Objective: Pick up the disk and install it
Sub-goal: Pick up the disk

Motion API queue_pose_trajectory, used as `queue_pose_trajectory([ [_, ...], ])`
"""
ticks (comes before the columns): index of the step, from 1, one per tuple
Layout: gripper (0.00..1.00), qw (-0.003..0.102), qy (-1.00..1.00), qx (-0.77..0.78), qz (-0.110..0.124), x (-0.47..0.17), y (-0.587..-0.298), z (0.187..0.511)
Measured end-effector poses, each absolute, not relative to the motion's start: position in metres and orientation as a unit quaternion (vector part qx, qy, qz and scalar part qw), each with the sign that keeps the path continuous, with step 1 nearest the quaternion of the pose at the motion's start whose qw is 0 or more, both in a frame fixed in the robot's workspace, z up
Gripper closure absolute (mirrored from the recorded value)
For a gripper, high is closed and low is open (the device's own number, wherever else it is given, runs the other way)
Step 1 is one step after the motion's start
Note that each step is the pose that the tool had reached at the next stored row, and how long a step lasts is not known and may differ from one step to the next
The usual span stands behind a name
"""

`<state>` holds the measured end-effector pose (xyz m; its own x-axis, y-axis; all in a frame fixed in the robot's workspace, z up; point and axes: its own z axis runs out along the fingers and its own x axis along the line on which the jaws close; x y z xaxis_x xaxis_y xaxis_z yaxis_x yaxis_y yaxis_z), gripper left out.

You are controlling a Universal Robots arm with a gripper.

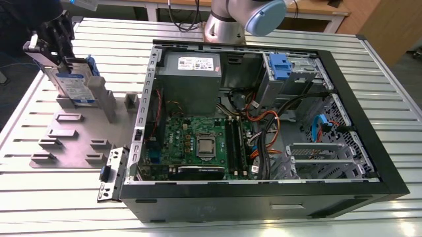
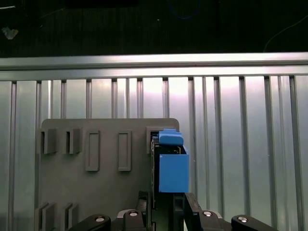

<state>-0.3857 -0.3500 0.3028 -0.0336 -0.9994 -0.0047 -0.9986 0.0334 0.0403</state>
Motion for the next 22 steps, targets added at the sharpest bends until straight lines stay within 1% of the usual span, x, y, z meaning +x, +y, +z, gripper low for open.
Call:
queue_pose_trajectory([
  [7, 0.58, 0.012, -0.719, 0.695, -0.016, -0.3857, -0.35, 0.3028],
  [9, 0.59, 0.013, -0.719, 0.695, -0.016, -0.3857, -0.35, 0.3028],
  [10, 0.65, 0.013, -0.719, 0.695, -0.016, -0.3857, -0.35, 0.3028],
  [22, 0.65, 0.013, -0.72, 0.694, -0.015, -0.3857, -0.35, 0.3028],
])
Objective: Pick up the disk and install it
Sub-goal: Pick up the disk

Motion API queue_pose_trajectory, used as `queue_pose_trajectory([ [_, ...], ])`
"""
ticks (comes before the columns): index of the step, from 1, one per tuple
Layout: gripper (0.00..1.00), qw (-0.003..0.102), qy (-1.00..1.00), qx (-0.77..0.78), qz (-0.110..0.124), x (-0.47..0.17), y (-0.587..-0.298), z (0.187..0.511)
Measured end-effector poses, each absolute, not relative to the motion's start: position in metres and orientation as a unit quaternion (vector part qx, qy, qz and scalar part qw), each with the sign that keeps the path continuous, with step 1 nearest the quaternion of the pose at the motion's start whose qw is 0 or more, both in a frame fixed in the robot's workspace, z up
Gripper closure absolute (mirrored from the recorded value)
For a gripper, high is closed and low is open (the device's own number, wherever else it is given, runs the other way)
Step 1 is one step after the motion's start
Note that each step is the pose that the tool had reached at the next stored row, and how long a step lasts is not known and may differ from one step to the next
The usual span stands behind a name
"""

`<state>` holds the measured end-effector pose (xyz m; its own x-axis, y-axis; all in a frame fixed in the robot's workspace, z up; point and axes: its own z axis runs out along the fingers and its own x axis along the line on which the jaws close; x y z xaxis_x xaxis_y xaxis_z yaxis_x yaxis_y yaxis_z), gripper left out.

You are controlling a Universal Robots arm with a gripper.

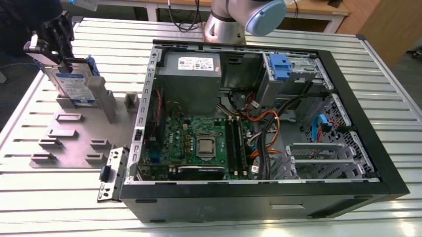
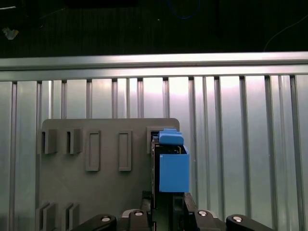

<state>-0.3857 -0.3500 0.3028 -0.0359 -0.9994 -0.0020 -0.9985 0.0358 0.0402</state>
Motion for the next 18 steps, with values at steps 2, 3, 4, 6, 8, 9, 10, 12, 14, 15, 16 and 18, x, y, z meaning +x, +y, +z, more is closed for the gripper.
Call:
queue_pose_trajectory([
  [2, 0.65, 0.013, -0.72, 0.694, -0.015, -0.3857, -0.3499, 0.3034],
  [3, 0.65, 0.013, -0.72, 0.694, -0.015, -0.3857, -0.3499, 0.3041],
  [4, 0.65, 0.013, -0.72, 0.694, -0.015, -0.3857, -0.35, 0.3047],
  [6, 0.65, 0.013, -0.72, 0.694, -0.015, -0.3857, -0.35, 0.3064],
  [8, 0.65, 0.013, -0.72, 0.694, -0.015, -0.3857, -0.35, 0.3087],
  [9, 0.65, 0.013, -0.72, 0.694, -0.015, -0.3857, -0.35, 0.3097],
  [10, 0.65, 0.013, -0.72, 0.694, -0.015, -0.3857, -0.35, 0.31],
  [12, 0.65, 0.013, -0.72, 0.694, -0.015, -0.3857, -0.3499, 0.3099],
  [14, 0.65, 0.013, -0.72, 0.694, -0.015, -0.3857, -0.35, 0.3105],
  [15, 0.65, 0.013, -0.72, 0.694, -0.015, -0.3857, -0.35, 0.3106],
  [16, 0.65, 0.013, -0.72, 0.694, -0.015, -0.3857, -0.35, 0.3107],
  [18, 0.65, 0.013, -0.72, 0.694, -0.015, -0.3857, -0.35, 0.3113],
])
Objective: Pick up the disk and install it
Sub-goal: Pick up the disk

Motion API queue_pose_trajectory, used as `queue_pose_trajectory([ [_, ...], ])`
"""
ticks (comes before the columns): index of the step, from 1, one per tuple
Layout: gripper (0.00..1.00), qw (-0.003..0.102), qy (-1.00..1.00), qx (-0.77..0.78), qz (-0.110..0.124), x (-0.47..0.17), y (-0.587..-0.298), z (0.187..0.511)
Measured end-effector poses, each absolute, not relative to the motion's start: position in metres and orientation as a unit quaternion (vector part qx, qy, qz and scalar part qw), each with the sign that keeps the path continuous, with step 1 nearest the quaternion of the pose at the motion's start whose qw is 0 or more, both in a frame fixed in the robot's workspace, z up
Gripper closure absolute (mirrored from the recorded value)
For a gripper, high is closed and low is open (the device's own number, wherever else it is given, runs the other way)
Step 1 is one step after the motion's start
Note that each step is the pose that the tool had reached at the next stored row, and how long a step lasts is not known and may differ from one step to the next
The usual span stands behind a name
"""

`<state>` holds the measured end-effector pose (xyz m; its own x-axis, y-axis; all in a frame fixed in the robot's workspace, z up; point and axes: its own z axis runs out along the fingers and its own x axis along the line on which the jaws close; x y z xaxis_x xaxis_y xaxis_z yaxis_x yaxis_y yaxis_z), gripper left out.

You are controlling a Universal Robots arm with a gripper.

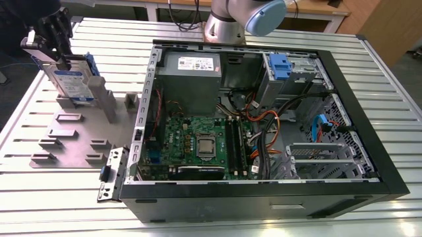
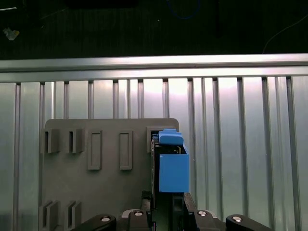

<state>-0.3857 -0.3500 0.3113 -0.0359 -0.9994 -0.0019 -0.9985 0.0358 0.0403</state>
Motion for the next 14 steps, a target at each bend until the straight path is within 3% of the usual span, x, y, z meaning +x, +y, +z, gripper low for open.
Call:
queue_pose_trajectory([
  [14, 0.65, 0.013, -0.72, 0.694, -0.015, -0.3857, -0.3499, 0.3181],
])
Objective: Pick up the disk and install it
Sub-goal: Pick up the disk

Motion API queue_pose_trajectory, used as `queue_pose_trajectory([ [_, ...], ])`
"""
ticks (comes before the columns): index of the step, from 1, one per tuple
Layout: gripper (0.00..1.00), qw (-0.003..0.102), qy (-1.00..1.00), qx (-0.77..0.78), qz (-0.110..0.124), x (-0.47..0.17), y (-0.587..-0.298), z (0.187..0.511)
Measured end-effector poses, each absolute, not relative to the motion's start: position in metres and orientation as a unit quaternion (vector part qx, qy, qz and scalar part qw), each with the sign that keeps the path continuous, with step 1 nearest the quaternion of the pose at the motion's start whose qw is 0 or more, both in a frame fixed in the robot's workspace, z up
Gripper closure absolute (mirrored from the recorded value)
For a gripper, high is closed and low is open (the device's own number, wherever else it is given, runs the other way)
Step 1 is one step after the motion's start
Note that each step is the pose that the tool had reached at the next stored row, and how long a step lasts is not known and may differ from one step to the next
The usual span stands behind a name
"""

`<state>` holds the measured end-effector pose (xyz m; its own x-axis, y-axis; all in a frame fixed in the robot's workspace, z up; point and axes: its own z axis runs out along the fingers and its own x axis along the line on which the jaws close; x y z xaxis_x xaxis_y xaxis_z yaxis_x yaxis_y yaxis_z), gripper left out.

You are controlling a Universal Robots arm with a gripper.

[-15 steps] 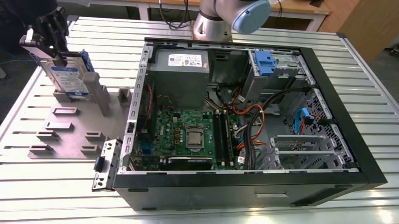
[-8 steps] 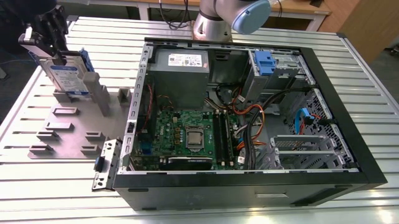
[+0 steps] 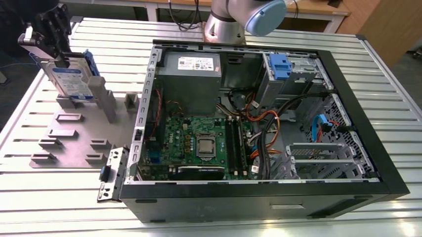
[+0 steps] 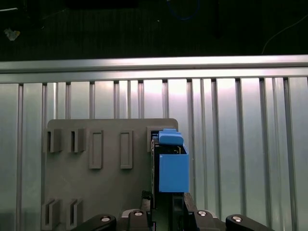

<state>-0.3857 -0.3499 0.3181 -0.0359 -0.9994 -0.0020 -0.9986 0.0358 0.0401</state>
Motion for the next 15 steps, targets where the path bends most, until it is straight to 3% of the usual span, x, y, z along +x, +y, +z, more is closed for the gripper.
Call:
queue_pose_trajectory([
  [15, 0.65, 0.013, -0.72, 0.694, -0.015, -0.386, -0.35, 0.336],
])
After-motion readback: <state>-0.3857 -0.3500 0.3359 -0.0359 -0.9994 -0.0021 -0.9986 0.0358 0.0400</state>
